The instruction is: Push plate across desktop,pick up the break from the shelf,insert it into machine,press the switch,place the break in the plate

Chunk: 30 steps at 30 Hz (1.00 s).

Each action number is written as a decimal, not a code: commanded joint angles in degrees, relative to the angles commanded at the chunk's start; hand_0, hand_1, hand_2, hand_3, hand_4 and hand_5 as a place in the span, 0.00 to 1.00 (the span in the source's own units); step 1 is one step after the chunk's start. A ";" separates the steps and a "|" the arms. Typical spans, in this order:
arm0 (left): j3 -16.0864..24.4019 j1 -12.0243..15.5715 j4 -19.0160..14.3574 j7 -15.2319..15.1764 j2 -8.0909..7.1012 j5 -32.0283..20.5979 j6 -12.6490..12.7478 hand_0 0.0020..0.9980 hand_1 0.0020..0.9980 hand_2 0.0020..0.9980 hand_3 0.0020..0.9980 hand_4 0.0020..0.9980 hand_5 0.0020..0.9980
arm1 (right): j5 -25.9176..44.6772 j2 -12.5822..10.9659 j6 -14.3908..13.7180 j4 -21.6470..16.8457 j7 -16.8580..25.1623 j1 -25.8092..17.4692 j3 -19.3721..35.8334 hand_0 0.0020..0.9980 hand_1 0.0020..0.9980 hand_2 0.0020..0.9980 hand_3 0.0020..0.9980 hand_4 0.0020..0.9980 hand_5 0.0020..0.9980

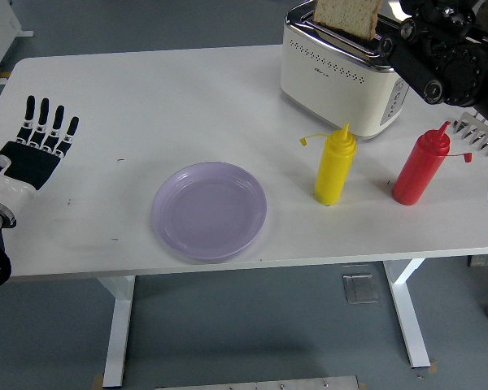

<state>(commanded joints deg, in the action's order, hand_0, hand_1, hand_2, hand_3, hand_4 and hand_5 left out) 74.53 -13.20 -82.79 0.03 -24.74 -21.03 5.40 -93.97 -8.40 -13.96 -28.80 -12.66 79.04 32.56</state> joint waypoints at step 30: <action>0.96 0.79 1.04 0.00 1.07 0.10 -0.13 0.80 0.72 0.67 0.67 0.77 1.00 | 9.69 -12.35 9.33 -36.75 -7.84 -5.88 6.48 0.30 0.40 0.41 0.41 0.11 0.00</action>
<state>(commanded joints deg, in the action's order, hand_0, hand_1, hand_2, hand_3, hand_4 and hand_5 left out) 75.48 -12.41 -81.75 0.03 -23.67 -20.93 5.27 -84.28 -20.75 -4.63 -65.56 -20.50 73.15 39.04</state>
